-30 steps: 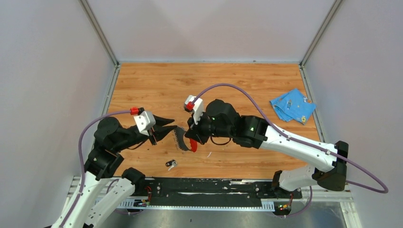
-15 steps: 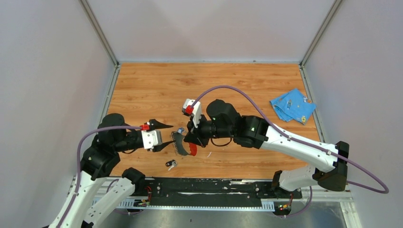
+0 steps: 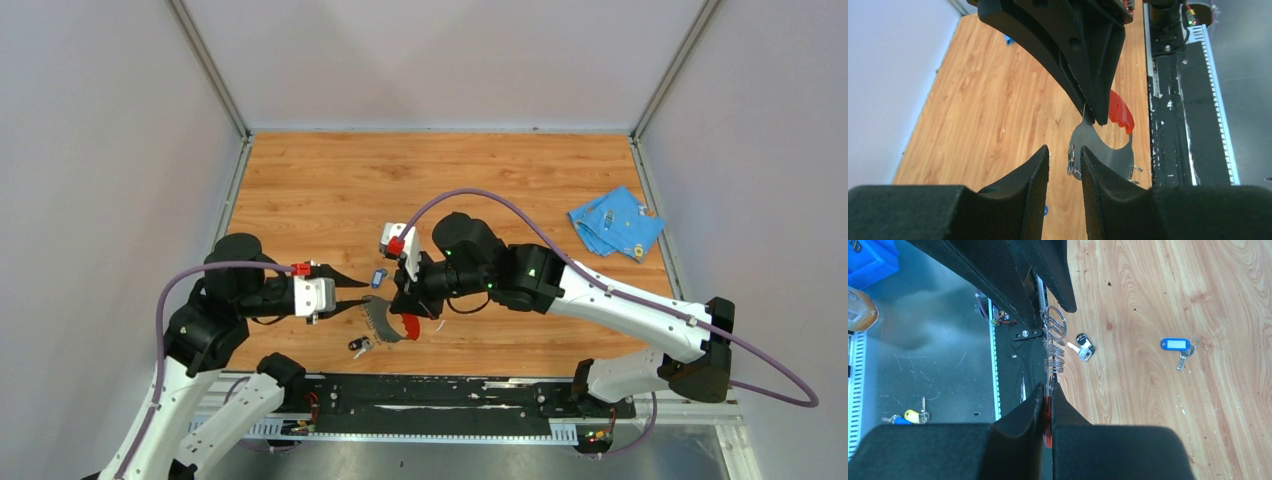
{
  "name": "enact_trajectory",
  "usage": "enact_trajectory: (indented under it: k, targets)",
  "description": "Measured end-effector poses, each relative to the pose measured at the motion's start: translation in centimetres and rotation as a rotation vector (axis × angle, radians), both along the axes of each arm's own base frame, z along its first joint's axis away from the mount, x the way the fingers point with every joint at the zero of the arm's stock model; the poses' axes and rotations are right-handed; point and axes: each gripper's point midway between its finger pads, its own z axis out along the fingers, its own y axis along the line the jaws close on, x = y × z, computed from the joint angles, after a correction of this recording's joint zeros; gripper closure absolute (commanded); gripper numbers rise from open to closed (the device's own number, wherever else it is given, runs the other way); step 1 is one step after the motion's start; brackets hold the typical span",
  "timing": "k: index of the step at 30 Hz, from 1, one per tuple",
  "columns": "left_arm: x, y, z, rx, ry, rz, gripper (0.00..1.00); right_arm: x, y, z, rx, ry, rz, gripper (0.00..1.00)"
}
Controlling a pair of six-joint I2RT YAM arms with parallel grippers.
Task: Put the keys on the keyring
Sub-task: Adjust the keyring.
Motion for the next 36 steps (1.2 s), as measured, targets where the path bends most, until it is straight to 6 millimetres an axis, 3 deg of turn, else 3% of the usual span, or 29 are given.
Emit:
enact_trajectory:
  k: [5,8,20,36]
  targets:
    - [-0.7,0.2,-0.2,0.018,0.009,-0.024,0.5,-0.5,-0.2,-0.2,-0.008,-0.02,0.049,1.0]
    - [-0.9,0.4,-0.6,0.045,-0.014,-0.035,0.45,-0.9,-0.5,0.0,-0.002,-0.038,0.084,1.0]
    - [-1.1,1.7,-2.3,0.17,-0.176,-0.087,0.47,-3.2,-1.6,-0.6,-0.043,-0.019,0.233,1.0]
    - [-3.2,1.1,-2.8,0.125,-0.16,-0.193,0.55,-4.0,0.0,-0.8,-0.051,0.024,0.318,1.0]
